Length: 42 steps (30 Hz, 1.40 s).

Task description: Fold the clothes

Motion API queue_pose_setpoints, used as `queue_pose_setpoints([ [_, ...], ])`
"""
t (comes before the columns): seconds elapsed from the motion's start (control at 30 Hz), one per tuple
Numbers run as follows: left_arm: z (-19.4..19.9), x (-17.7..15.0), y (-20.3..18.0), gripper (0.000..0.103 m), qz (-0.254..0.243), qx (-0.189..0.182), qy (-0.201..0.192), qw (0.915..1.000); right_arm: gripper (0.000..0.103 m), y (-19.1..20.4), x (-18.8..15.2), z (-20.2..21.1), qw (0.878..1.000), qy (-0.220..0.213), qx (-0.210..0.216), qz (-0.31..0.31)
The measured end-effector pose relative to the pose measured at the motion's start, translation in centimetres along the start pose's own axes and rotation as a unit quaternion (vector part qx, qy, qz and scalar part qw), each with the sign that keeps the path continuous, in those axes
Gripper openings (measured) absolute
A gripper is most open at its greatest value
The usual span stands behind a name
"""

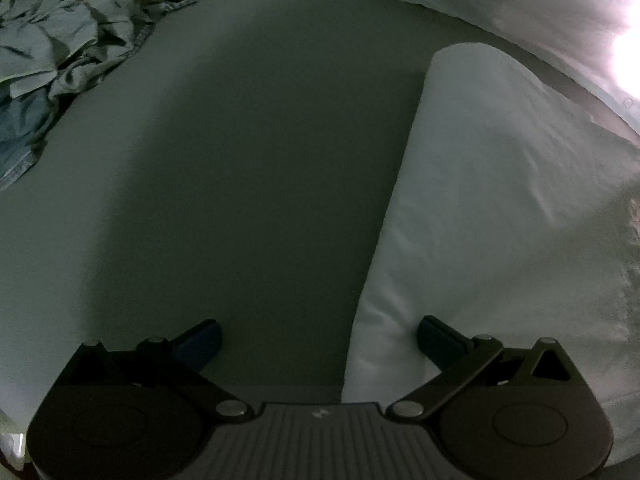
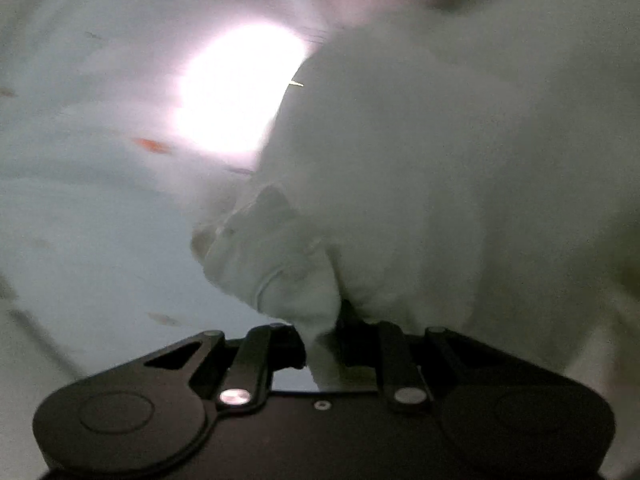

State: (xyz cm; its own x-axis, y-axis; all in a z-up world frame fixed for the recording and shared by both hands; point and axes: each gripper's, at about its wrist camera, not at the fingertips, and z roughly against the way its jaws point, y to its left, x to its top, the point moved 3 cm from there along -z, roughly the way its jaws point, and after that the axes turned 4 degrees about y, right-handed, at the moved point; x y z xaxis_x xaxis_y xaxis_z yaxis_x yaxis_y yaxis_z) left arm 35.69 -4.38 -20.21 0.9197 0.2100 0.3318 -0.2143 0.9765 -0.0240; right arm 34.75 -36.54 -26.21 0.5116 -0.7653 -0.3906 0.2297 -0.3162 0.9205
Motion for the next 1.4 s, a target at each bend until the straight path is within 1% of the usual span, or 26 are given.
queue_pose_setpoints([
  [0.07, 0.0, 0.1, -0.1, 0.103, -0.01, -0.004, 0.001, 0.9999, 0.016, -2.1, -0.5, -1.0, 0.995, -0.004, -0.093, 0.021],
  [0.1, 0.1, 0.1, -0.1, 0.103, -0.015, -0.006, 0.002, 0.9999, 0.016, -2.7, -0.6, -1.5, 0.992, -0.005, -0.122, 0.038],
  [0.2, 0.0, 0.4, 0.0, 0.103, -0.028, -0.012, 0.005, 0.9995, 0.016, -2.2, -1.0, -2.1, 0.993, -0.007, -0.113, 0.025],
  [0.27, -0.3, 0.8, 0.4, 0.103, -0.035, -0.015, 0.009, 0.9992, 0.016, -0.8, -2.0, -2.8, 0.996, 0.013, -0.09, 0.024],
  [0.37, -0.5, 1.1, 0.6, 0.103, -0.044, -0.018, 0.016, 0.9987, 0.015, 2.3, -4.7, -4.0, 0.995, 0.063, -0.043, 0.062],
  [0.4, -0.5, 1.2, 0.6, 0.103, -0.047, -0.019, 0.018, 0.9985, 0.015, 2.5, -5.5, -4.6, 0.992, 0.067, -0.063, 0.087],
  [0.43, -0.5, 1.2, 0.6, 0.103, -0.05, -0.02, 0.02, 0.9984, 0.015, 2.5, -6.2, -5.3, 0.986, 0.066, -0.096, 0.117],
  [0.5, -0.5, 1.2, 0.5, 0.103, -0.055, -0.022, 0.023, 0.998, 0.018, 2.5, -7.7, -6.7, 0.969, 0.065, -0.161, 0.176],
  [0.6, -0.4, 1.1, 0.6, 0.103, -0.065, -0.026, 0.02, 0.9973, 0.02, -1.3, -6.9, -7.4, 0.95, 0.053, -0.251, 0.179],
  [0.67, -0.3, 1.0, 0.7, 0.103, -0.073, -0.03, 0.017, 0.9967, 0.021, -1.7, -6.5, -6.6, 0.962, 0.04, -0.237, 0.131],
  [0.73, -0.3, 0.9, 0.8, 0.103, -0.081, -0.034, 0.015, 0.996, 0.025, -0.7, -7.0, -6.0, 0.966, 0.042, -0.223, 0.122],
  [0.77, -0.2, 0.9, 0.8, 0.103, -0.083, -0.035, 0.014, 0.9959, 0.03, -0.2, -7.2, -5.8, 0.968, 0.044, -0.217, 0.119],
  [0.8, -0.2, 0.8, 0.8, 0.103, -0.084, -0.035, 0.013, 0.9958, 0.038, 0.2, -7.2, -5.6, 0.97, 0.046, -0.21, 0.114],
  [0.83, -0.2, 0.8, 0.8, 0.103, -0.084, -0.035, 0.013, 0.9958, 0.04, 0.6, -7.3, -5.4, 0.972, 0.048, -0.204, 0.11],
  [0.87, -0.2, 0.8, 0.8, 0.103, -0.084, -0.034, 0.013, 0.9958, 0.041, 1.0, -6.9, -5.0, 0.972, 0.049, -0.203, 0.11],
  [0.97, -0.1, 0.8, 0.8, 0.103, -0.083, -0.033, 0.013, 0.9959, 0.046, 1.9, -7.8, -4.8, 0.964, 0.056, -0.219, 0.137],
  [1.0, -0.1, 0.8, 0.8, 0.103, -0.082, -0.033, 0.013, 0.996, 0.062, 2.0, -8.4, -4.7, 0.964, 0.062, -0.215, 0.143],
  [1.07, 0.0, 0.6, 0.9, 0.103, -0.083, -0.033, 0.011, 0.996, 0.081, 3.2, -8.1, -4.6, 0.973, 0.092, -0.169, 0.124],
  [1.13, 0.1, 0.5, 1.0, 0.103, -0.083, -0.033, 0.009, 0.996, 0.073, 3.8, -9.3, -4.4, 0.975, 0.101, -0.142, 0.137],
  [1.17, 0.1, 0.5, 1.0, 0.103, -0.083, -0.033, 0.008, 0.996, 0.061, 4.1, -10.1, -4.3, 0.975, 0.105, -0.13, 0.146],
  [1.2, 0.1, 0.4, 1.0, 0.103, -0.083, -0.033, 0.007, 0.996, 0.043, 4.4, -10.4, -4.3, 0.971, 0.107, -0.132, 0.166],
  [1.23, 0.2, 0.3, 1.1, 0.103, -0.083, -0.033, 0.006, 0.996, 0.036, 4.2, -10.2, -4.1, 0.97, 0.103, -0.141, 0.172],
  [1.27, 0.2, 0.3, 1.1, 0.103, -0.083, -0.033, 0.005, 0.996, 0.031, 3.7, -9.9, -3.8, 0.969, 0.097, -0.151, 0.172],
  [1.33, 0.3, 0.2, 1.2, 0.103, -0.083, -0.034, 0.002, 0.996, 0.029, 1.8, -9.3, -3.8, 0.97, 0.094, -0.177, 0.139],
  [1.37, 0.3, 0.1, 1.2, 0.103, -0.082, -0.034, 0.001, 0.996, 0.025, 0.7, -9.1, -4.6, 0.964, 0.098, -0.206, 0.139],
  [1.4, 0.4, 0.0, 1.3, 0.103, -0.082, -0.034, 0.0, 0.996, 0.011, -0.5, -8.9, -5.7, 0.955, 0.102, -0.238, 0.145],
])
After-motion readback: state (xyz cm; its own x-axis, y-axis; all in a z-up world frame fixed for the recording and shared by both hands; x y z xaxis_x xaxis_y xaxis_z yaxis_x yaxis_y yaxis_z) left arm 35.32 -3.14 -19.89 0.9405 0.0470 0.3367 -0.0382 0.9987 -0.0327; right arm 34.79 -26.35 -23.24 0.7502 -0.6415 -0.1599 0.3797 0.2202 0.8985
